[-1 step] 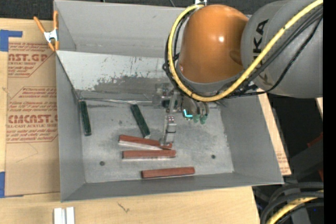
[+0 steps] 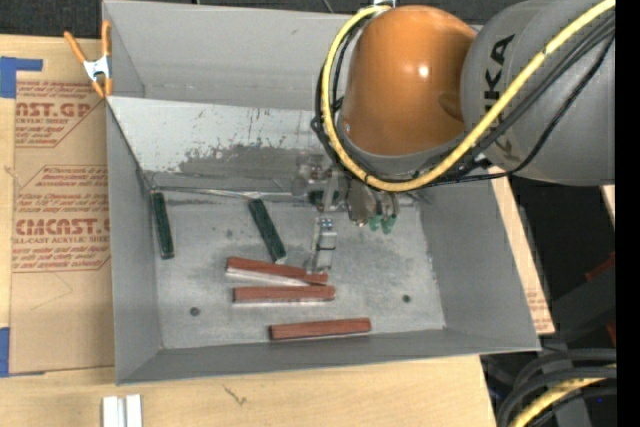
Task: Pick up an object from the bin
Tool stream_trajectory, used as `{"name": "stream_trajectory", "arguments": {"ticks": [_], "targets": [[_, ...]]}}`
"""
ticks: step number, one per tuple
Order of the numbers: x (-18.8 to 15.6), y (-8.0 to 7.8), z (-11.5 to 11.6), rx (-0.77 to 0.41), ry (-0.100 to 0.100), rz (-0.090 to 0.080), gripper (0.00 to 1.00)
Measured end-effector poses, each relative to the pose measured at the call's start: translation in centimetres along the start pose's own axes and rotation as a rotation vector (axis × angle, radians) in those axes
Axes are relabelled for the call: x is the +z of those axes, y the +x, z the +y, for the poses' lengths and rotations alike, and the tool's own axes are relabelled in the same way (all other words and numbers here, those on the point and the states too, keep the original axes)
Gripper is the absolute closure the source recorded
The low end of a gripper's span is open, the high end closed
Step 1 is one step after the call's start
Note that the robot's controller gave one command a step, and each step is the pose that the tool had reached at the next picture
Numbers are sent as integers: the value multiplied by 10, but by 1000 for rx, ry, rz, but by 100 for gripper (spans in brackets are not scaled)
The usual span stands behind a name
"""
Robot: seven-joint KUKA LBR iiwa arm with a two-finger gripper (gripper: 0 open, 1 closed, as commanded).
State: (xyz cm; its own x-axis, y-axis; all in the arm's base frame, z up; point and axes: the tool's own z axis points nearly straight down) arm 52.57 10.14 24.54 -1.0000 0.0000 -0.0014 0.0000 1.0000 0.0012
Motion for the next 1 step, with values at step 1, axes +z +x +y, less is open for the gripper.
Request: {"name": "stream_trajectory", "arguments": {"ticks": [1], "targets": [[66, 14, 6, -2, -1, -4, 0]]}}
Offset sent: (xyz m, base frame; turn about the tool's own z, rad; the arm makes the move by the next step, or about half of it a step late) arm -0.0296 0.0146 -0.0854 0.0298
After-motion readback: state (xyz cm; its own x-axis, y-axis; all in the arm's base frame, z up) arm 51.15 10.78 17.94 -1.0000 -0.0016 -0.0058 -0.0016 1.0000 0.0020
